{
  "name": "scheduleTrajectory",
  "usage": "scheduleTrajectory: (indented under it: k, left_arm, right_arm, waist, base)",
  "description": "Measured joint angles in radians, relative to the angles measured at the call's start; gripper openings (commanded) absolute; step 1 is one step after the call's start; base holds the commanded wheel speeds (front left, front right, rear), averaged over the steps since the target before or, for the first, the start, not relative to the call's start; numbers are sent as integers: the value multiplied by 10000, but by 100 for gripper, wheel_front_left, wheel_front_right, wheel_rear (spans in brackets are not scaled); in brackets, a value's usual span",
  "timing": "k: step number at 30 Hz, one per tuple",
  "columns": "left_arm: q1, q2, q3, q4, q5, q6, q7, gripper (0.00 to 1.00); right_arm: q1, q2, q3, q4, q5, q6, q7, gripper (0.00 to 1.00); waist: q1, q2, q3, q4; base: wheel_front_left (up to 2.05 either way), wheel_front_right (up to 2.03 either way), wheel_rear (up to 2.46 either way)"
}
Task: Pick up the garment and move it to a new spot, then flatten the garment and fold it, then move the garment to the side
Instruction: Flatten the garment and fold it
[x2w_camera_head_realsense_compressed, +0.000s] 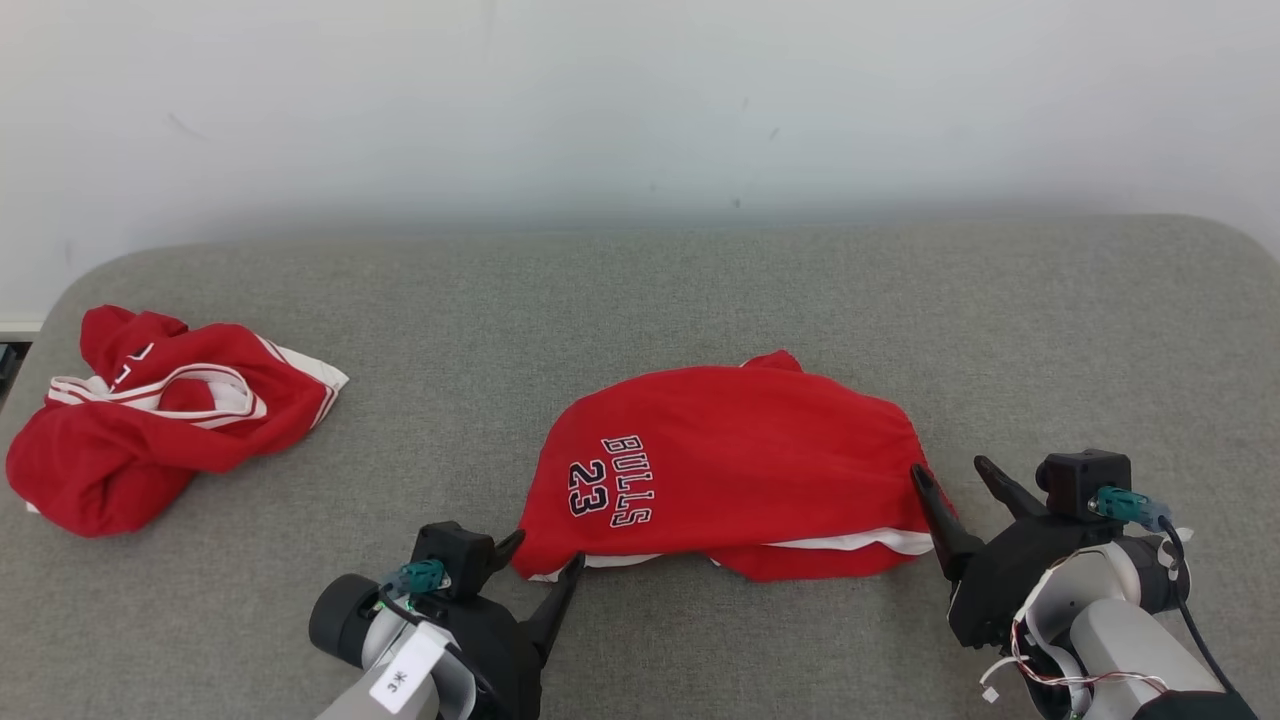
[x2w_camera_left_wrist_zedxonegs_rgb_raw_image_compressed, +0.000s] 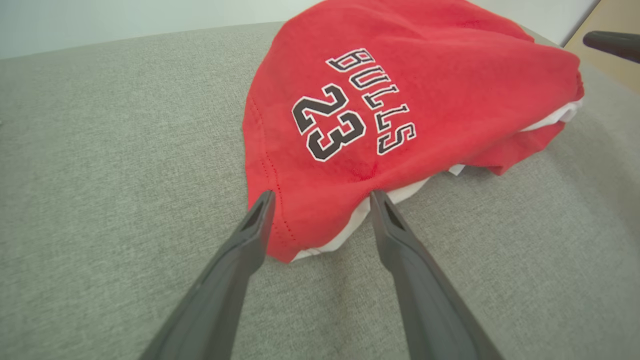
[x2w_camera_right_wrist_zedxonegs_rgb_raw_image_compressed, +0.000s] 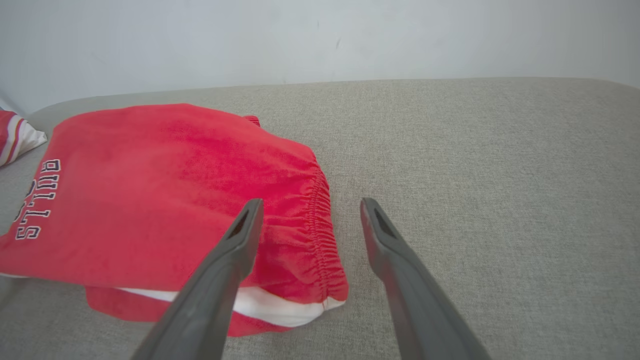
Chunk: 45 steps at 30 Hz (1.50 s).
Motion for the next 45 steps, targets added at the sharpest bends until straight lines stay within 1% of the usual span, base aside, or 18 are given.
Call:
scheduleTrajectory:
  k: [5,11,13,18,24,26,27,35,42,45]
  left_arm:
    - [216,63,280,-144,-174,4,-105,100]
    - [559,213,541,-384,-449,123,-192,100]
    - [859,364,612,-403,-500,245,-228,100]
    - [1244,449,855,-523,-635,462,-278,100]
    - [1263,468,982,-723,-690,560,-313,100]
    - [1270,464,1072,-788,-702,650,-316,100]
    - [1270,468,1120,-800,-704,656,-324,100]
    - [1239,483,1200,-809,-777,629,-326,100]
    - [1130,234,1158,-692,-807,443,-324,100]
    - [949,163,1160,-571,-890,439,-307,100]
  right_arm:
    - [128,21,-148,-228,190,2,-125,100]
    - [546,-8,-176,-537,192,2,-213,100]
    - [784,-82,-169,-755,190,2,-232,100]
    - [1121,-138,-50,-995,159,-13,-217,100]
    - [1326,-383,2,-1185,-65,-268,-128,100]
    - [1483,-422,10,-1204,-134,-280,-115,100]
    - [1535,-426,15,-1206,-148,-343,-92,100]
    - [1539,-410,69,-1200,-196,-477,81,100]
    - [959,-259,188,-1047,-207,-525,314,100]
    - [918,-247,272,-865,-263,-525,412,100]
  waist:
    - [0,0,-156,75]
    - [0,0,-291,129]
    - [0,0,-325,131]
    - [0,0,-281,74]
    - [0,0,-136,-3]
    - [0,0,-72,-15]
    - [0,0,-37,-22]
    - [0,0,253,-70]
    - [0,0,453,-72]
    - [0,0,507,-66]
  base:
    - [0,0,0]
    - [0,0,0]
    - [0,0,0]
    - [0,0,0]
    - [0,0,0]
    - [0,0,0]
    - [0,0,0]
    - [0,0,0]
    - [0,0,0]
    - [0,0,0]
